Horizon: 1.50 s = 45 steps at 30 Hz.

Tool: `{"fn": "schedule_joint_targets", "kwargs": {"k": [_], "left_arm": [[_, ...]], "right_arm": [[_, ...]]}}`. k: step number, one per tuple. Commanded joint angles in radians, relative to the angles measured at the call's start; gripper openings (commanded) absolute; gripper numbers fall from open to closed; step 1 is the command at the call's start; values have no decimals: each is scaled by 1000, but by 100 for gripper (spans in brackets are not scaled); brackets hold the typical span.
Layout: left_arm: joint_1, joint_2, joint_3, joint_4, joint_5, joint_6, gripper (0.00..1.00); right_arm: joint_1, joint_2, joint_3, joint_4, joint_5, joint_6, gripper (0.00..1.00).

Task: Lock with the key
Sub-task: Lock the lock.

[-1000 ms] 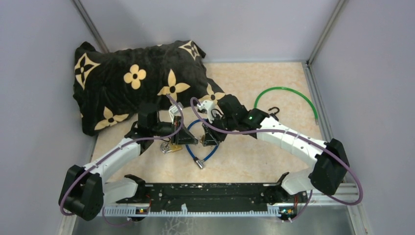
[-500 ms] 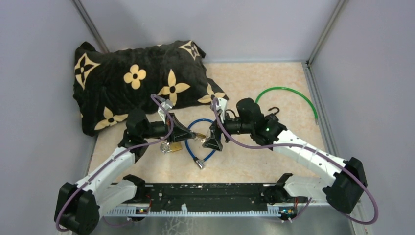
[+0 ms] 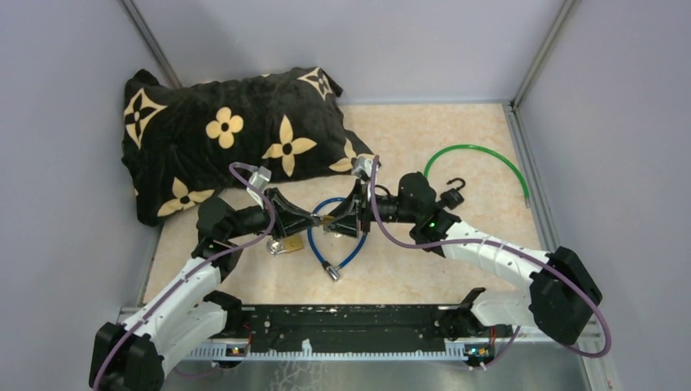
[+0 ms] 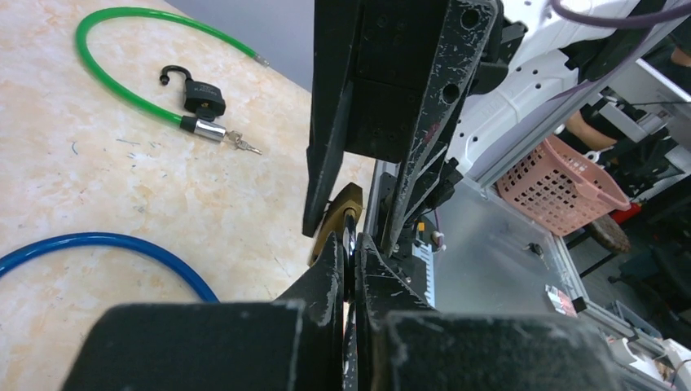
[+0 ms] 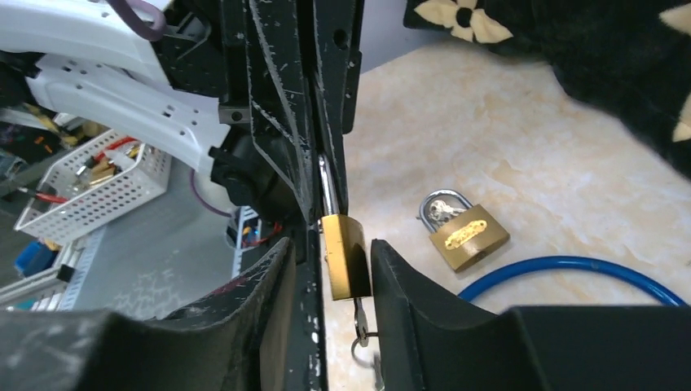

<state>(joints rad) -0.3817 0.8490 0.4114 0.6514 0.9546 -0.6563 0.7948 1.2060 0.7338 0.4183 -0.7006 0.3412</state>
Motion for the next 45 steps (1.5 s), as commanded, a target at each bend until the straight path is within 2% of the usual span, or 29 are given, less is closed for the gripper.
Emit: {"fn": "schedule_joint_targets", "kwargs": {"k": [1,3,5,9,15,16,17,18,19,24,25,28,29,31,34,37,41,45], "left_arm": [[4,-17,-14,98,-19,-37,0],[4,-17,-16,111,-23,-44,0],[4,-14,-17,126,-27,-52,0],[4,-11,-21,138,-35,-70,0],[4,-9,-24,160,-45,-82,0],[3,-8,-25,160,-44,-82,0],[4,-8,-25,160,-42,-82,0],[3,-7,-25,160,-41,-82,0],[3,-8,-27,159,-41,-82,0],[4,-15,-46,152,-36,-67,0],[4,-18,-48,140,-36,-53,4],[17,-39,-38,88,-18,-21,61],[33,-46,-25,51,2,-2,69],[65,-68,17,-83,21,82,74],[79,-89,84,-239,80,242,72],[78,-68,129,-249,192,294,68],[75,-25,162,-257,250,303,63],[30,-20,175,-270,193,314,56]], "right_arm": [[9,8,-22,257,-15,102,31],[14,18,-17,256,-14,102,19],[14,28,-9,241,-19,100,16],[14,32,4,196,-24,89,27],[15,23,-6,185,2,101,31],[14,24,-8,198,6,111,29],[14,23,-11,212,11,117,21],[14,23,-12,222,19,126,7],[14,21,-13,228,29,131,0],[13,-11,-20,269,36,154,0],[9,-22,-16,258,32,150,0],[-18,-53,11,152,11,101,0],[-31,-68,26,107,0,70,0],[-51,-88,55,3,-39,23,0],[-60,-90,146,-212,-95,-109,0],[-61,-79,222,-366,-129,-210,0],[-59,-60,283,-471,-134,-279,0],[-53,-42,308,-477,-151,-292,0]]}}
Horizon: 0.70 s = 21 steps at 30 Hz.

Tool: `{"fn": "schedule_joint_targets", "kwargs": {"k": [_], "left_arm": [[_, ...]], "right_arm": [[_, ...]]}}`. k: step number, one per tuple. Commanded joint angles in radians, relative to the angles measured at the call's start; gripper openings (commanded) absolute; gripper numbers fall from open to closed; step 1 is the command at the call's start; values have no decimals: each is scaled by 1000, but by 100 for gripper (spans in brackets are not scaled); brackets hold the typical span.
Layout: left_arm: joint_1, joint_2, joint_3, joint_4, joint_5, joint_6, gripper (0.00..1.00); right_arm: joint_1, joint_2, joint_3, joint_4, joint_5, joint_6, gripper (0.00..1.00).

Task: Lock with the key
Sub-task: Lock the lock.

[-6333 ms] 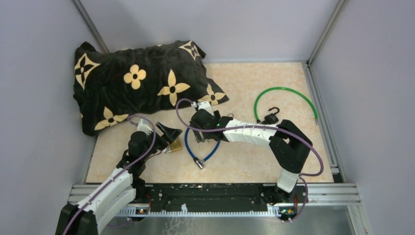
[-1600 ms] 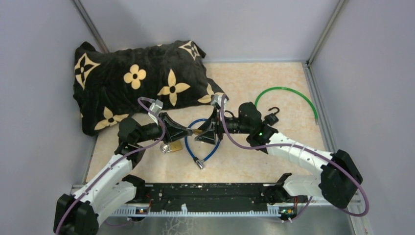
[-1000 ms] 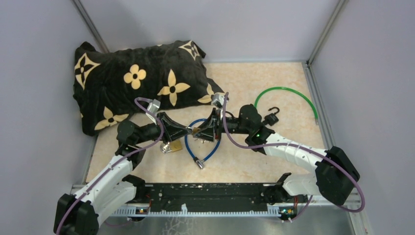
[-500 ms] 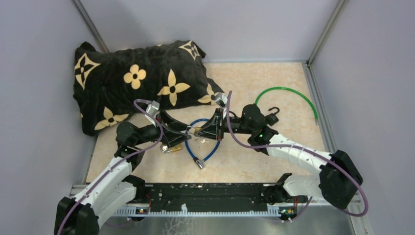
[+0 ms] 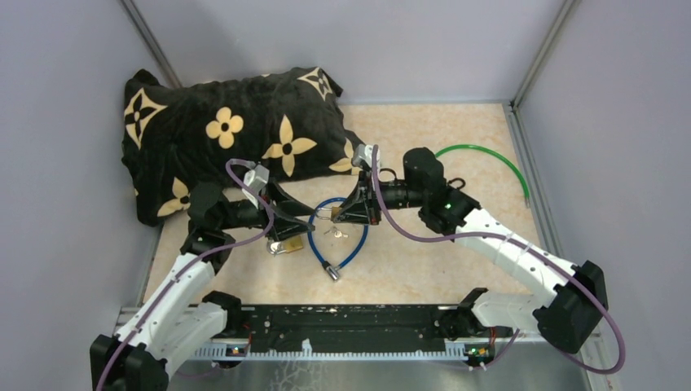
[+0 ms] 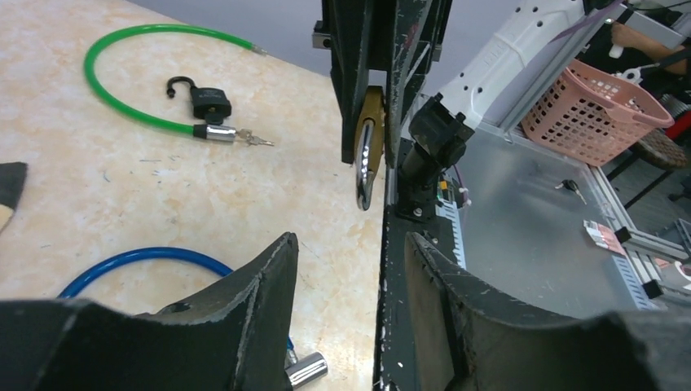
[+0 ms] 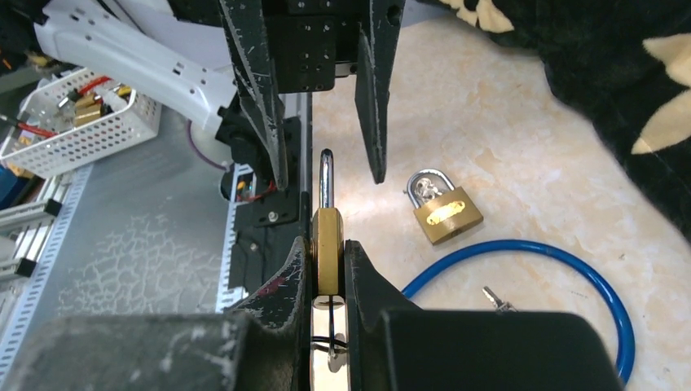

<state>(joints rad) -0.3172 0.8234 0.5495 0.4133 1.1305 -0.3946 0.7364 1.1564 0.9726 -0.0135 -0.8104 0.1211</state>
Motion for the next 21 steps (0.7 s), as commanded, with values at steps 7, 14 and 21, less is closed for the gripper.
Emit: {"fn": "schedule_joint_targets", "kwargs": {"k": [7,14,21], "left_arm": [[-59,24,48,13,9,20,54],[-91,36,40,66,-7,-4,21],[-112,33,15,131,-39,-47,0]], "right_arm": [[29,24,93,-65,-24,-100,0],[43,37,100,-54,-11,-99,0],[53,48,103,-25,-5,-91,0]]}}
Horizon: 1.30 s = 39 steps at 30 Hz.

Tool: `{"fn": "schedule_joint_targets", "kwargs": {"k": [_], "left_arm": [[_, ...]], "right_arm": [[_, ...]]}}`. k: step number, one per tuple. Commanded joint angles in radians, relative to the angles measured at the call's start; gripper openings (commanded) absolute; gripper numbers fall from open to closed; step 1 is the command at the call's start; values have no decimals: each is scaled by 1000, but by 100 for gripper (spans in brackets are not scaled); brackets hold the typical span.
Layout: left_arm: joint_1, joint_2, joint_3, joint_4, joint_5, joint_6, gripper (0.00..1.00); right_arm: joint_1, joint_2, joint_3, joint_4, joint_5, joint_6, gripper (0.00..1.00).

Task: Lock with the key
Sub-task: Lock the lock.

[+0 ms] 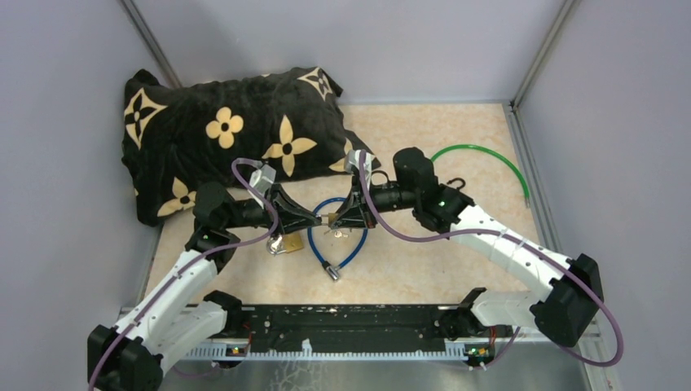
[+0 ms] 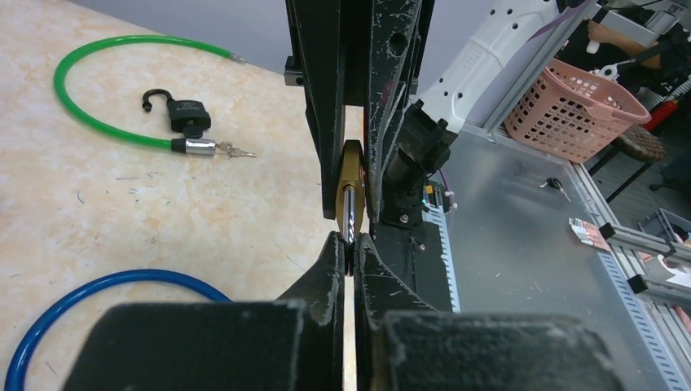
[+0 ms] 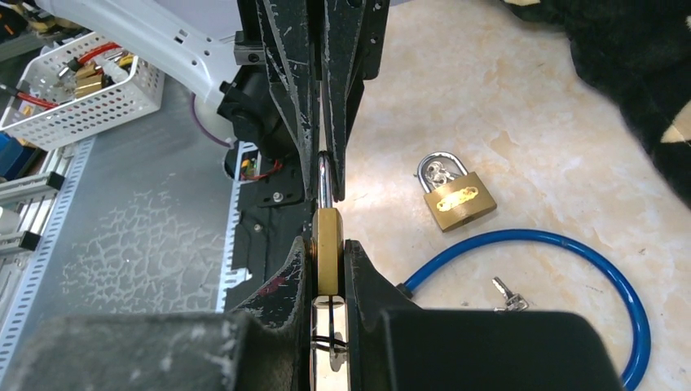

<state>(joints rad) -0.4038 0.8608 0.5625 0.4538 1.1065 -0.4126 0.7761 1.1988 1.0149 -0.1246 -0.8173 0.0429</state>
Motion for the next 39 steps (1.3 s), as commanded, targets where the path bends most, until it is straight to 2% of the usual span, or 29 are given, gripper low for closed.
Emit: {"fn": "schedule_joint_targets", "kwargs": {"k": [1,7,13,18,21,22,23,24,27,29,32,39], "left_arm": [[-39,-3,-5,104,-28,-34,0],[-115,8,-52,238,-88,-104,0],[-143,21,-92,281,-158,-172,0],[-140,-1,-124,273,-214,-180,0],[-100,-27,-129,264,-221,-170,0],[-75,-42,-132,259,-235,-171,0],[-47,-59,-136,250,-255,-172,0],[-22,-79,-143,244,-279,-173,0],[39,-130,-167,248,-319,-166,0],[61,-150,-182,255,-318,-167,0],[71,-167,-195,256,-297,-170,0],[71,-175,-196,260,-266,-182,0]], "right_arm": [[15,8,56,112,8,2,0],[31,37,38,260,32,53,0],[31,56,-8,446,86,152,0],[31,79,8,450,92,155,0],[21,71,26,369,83,131,0],[7,63,32,329,71,127,15],[-10,45,29,287,53,123,38],[-30,24,21,258,46,120,48],[-81,-48,-34,211,70,118,67],[-94,-79,-50,167,70,91,73],[-95,-75,-44,126,53,48,67],[-92,46,35,138,-49,44,57]]}}
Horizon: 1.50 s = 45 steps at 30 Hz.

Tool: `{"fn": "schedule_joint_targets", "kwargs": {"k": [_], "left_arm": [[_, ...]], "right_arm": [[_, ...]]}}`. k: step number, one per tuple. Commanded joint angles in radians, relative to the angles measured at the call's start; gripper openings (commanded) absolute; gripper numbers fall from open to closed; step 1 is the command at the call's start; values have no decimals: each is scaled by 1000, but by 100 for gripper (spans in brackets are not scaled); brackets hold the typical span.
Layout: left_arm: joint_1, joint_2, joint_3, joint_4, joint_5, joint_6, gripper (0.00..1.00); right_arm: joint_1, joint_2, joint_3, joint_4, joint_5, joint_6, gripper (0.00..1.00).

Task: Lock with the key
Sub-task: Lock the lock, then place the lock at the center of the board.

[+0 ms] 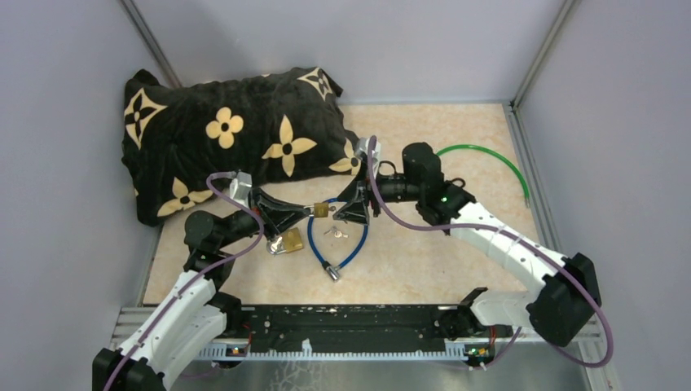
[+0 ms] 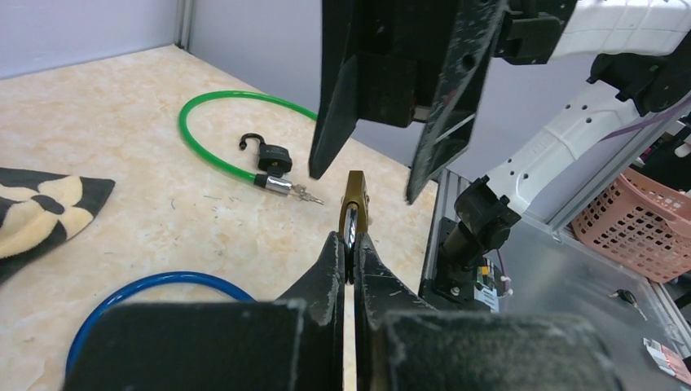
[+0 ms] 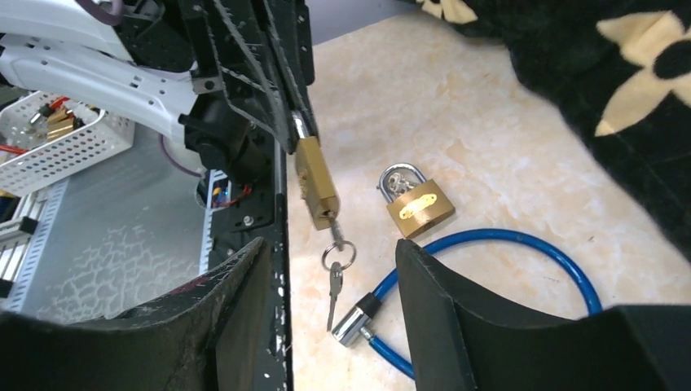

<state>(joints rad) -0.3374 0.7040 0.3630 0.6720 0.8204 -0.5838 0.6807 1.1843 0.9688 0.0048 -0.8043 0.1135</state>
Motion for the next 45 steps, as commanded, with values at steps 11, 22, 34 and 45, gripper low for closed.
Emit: {"fn": "schedule_joint_targets", "kwargs": {"k": [11,22,34,45], "left_arm": [[6,-12,4,49,40,-29,0],[57,-47,40,-58,17,-27,0],[193,-71,6,-460,-308,-202,0],[414,-132,-138,-891,-655,-519,0]], "right_arm": [[27,117,100,47,-101,-16,21],[-9,61,115,-224,35,-149,0],[-95,-31,-6,-203,185,-43,0],[305,448,236,56,191,39,0]]}}
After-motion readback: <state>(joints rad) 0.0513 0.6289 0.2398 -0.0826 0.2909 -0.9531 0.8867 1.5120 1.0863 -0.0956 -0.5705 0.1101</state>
